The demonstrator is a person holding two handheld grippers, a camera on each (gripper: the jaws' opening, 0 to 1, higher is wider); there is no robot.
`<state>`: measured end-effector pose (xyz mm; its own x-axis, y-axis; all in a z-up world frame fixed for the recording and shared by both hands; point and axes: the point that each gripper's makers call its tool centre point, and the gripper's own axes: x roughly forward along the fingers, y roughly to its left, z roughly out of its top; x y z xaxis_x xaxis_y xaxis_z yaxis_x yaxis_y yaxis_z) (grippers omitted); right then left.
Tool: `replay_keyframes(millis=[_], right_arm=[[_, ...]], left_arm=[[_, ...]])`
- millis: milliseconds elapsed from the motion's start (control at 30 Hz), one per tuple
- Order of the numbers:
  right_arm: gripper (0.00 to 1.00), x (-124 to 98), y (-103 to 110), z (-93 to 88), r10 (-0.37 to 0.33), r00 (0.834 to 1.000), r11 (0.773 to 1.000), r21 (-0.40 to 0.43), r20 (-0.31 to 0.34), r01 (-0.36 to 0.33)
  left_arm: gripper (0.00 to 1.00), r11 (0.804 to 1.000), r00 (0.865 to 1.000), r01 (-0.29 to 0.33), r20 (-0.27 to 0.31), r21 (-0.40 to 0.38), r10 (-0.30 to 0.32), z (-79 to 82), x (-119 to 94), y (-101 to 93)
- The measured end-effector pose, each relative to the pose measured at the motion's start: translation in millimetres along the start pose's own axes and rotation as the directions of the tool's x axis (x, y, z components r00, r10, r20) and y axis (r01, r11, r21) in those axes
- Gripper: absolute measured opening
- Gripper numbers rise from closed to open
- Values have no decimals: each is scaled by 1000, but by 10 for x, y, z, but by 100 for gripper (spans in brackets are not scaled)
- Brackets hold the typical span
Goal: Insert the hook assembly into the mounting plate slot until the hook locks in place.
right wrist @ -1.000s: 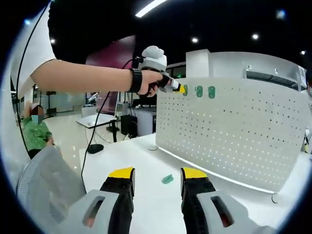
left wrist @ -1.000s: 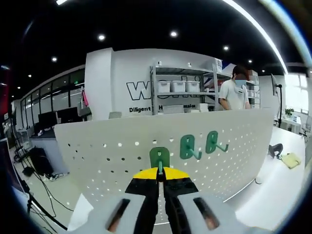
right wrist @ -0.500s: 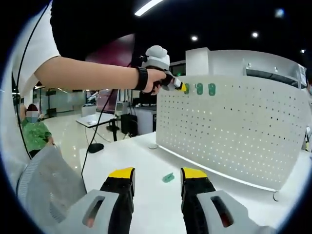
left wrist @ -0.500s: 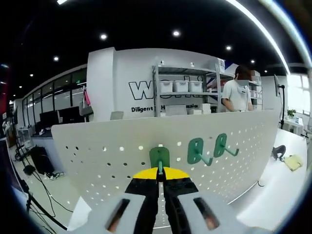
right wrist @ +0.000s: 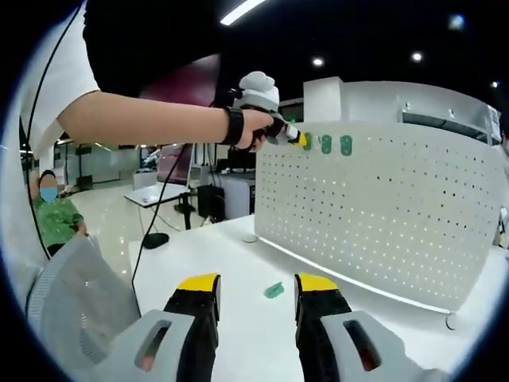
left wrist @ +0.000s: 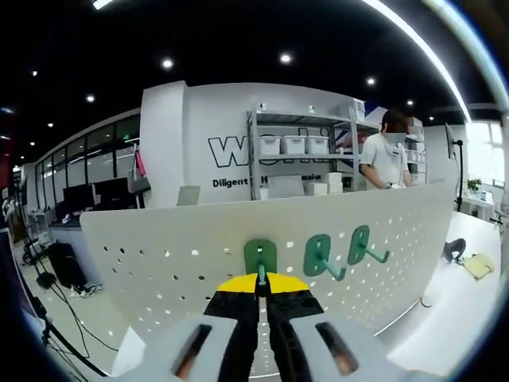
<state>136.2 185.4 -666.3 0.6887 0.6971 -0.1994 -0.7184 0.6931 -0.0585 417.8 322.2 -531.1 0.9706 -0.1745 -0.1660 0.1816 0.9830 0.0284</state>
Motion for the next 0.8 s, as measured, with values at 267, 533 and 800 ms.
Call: replay_keyframes(millis=[267, 533, 800], right_arm=[[37, 9, -3, 26, 4, 1000, 1000, -2, 8, -4], [35, -1, -19, 2, 2, 1000, 1000, -4, 2, -2], [35, 4, -65, 31, 1, 1000, 1000, -8, 4, -1]], left_arm=[[2, 1000, 1000, -5, -17, 8, 6, -32, 12, 12], [5, 999, 1000, 11, -18, 32, -10, -29, 50, -27], [7, 999, 1000, 17, -19, 35, -16, -46, 81, -34]])
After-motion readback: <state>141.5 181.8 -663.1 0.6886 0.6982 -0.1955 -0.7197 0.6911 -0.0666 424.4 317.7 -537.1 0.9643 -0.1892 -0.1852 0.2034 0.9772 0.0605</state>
